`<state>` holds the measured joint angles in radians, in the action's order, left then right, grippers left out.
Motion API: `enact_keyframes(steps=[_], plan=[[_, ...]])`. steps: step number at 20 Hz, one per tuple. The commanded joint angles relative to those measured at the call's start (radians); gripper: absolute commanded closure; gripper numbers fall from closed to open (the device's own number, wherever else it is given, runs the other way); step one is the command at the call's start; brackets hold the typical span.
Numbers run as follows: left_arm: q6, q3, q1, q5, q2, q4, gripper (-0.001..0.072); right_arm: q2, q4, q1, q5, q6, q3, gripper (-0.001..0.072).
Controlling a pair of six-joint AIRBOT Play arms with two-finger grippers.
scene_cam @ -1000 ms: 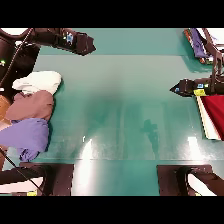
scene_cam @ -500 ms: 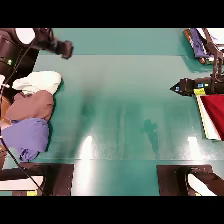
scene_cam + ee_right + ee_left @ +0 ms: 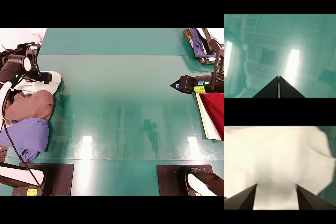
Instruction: Fold the shirts.
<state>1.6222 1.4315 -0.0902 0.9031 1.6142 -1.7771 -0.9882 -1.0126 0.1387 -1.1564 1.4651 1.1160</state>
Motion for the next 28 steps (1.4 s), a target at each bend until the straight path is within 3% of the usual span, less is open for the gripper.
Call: enact_keyframes(steps=[1, 3, 6, 10, 14, 20, 24, 27, 28], plan=[[0.005, -0.019, -0.042, -0.048, 0.029, 0.029, 0.0307, 0.001, 0.001, 0.001, 0.007, 0.002, 0.000, 0.0697], [0.004, -0.012, -0.041, -0.040, 0.025, 0.038, 0.0685, 0.001, 0.001, 0.001, 0.006, 0.002, 0.000, 0.0697], [0.004, 0.036, -0.041, -0.018, -0.031, 0.059, 0.0685, 0.001, 0.002, 0.001, 0.008, 0.051, 0.003, 0.0697], [-0.004, 0.190, -0.038, -0.005, -0.256, 0.104, 0.0685, 0.001, -0.002, 0.001, 0.006, 0.055, 0.121, 0.0697], [-0.082, 0.389, 0.035, 0.091, -0.482, 0.167, 0.0687, 0.001, -0.011, 0.001, 0.017, 0.052, 0.301, 0.0697], [-0.105, 0.520, 0.451, 0.267, -0.566, 0.165, 0.0688, 0.001, -0.011, 0.001, 0.006, 0.032, 0.496, 0.0697], [-0.051, 0.446, 0.740, 0.372, -0.472, 0.172, 0.0686, 0.001, -0.012, 0.001, -0.042, 0.013, 0.570, 0.0697], [-0.063, 0.366, 0.878, 0.357, -0.363, 0.243, 0.0672, 0.001, -0.011, 0.001, -0.108, 0.007, 0.595, 0.0697], [-0.071, 0.353, 0.891, 0.349, -0.326, 0.244, 0.0397, 0.001, -0.011, 0.001, -0.127, 0.007, 0.597, 0.0697]])
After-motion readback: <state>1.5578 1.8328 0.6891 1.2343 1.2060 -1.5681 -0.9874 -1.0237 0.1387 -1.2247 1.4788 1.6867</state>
